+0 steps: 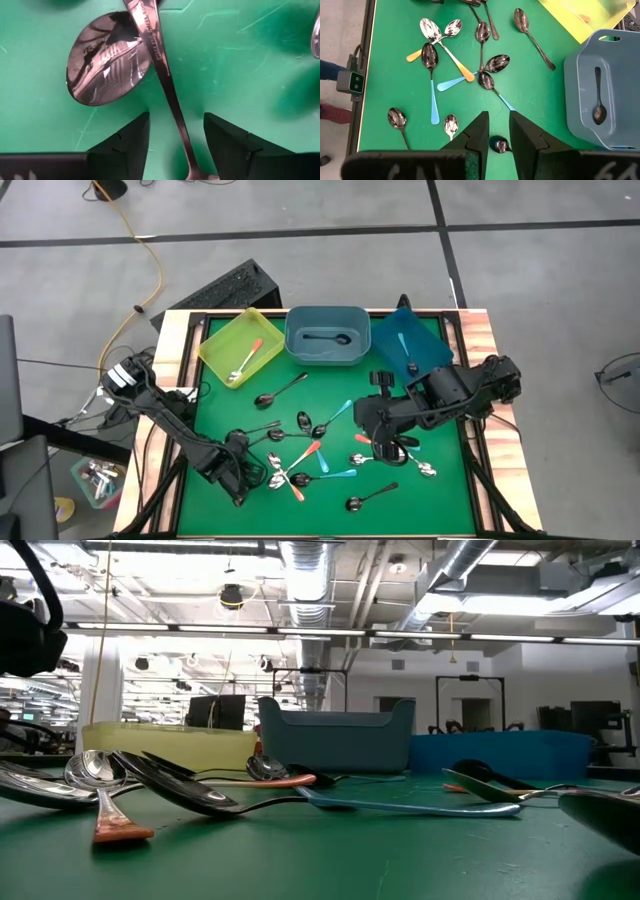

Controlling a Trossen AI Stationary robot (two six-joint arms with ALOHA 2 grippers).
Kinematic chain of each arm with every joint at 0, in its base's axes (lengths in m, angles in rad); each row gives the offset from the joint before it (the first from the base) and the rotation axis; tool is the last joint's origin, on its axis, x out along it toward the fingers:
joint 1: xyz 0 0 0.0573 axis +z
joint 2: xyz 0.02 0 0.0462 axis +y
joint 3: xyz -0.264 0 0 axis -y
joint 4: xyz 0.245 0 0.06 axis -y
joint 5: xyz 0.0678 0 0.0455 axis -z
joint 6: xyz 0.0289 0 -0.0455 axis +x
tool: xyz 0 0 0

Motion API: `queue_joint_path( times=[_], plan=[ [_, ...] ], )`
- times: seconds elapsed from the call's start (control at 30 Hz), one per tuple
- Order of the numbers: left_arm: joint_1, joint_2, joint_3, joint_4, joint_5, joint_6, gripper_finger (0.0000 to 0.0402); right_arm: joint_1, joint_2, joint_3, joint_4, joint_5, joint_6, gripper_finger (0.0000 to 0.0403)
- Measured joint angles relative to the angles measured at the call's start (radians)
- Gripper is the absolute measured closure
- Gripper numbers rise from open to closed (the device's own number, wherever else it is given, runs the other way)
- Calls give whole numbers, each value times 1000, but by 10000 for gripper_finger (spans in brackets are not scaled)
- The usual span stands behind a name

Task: Sort silverware by color (type)
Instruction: Put the black spoon into the light blue bin

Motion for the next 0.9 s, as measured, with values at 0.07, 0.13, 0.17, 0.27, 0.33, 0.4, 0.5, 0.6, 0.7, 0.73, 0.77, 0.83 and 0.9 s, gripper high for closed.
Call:
queue_joint_path(
  times=[0.07,0.13,0.17,0.27,0.33,0.4,0.5,0.6,0.7,0.73,0.77,0.83,0.9],
  plan=[
    [0,17,1,-4,11,0,240,0,0,0,0,0,0,316],
    [1,31,3,-15,26,7,259,0,0,0,0,0,0,316],
    [1,34,2,-19,31,11,270,0,0,0,0,0,0,316],
    [1,37,2,-29,37,33,310,-1,0,0,0,0,0,316],
    [2,34,1,-32,37,50,342,-1,0,0,0,0,0,316],
    [2,32,0,-35,30,60,377,-1,0,0,0,0,0,316],
    [2,35,22,-58,20,61,392,-1,0,0,0,2,0,316],
    [2,43,65,-91,-16,82,396,-1,0,0,0,37,-6,316],
    [7,41,118,-72,-90,111,398,-1,0,0,0,77,-10,316],
    [7,40,132,-84,-107,119,398,-4,0,0,1,85,-10,316],
    [6,41,145,-92,-122,125,399,-8,0,0,1,91,-10,316],
    [9,42,172,-95,-150,126,399,-16,0,0,5,100,-10,316],
    [12,36,197,-102,-191,127,399,-27,0,0,13,102,-10,316]
  ],
)
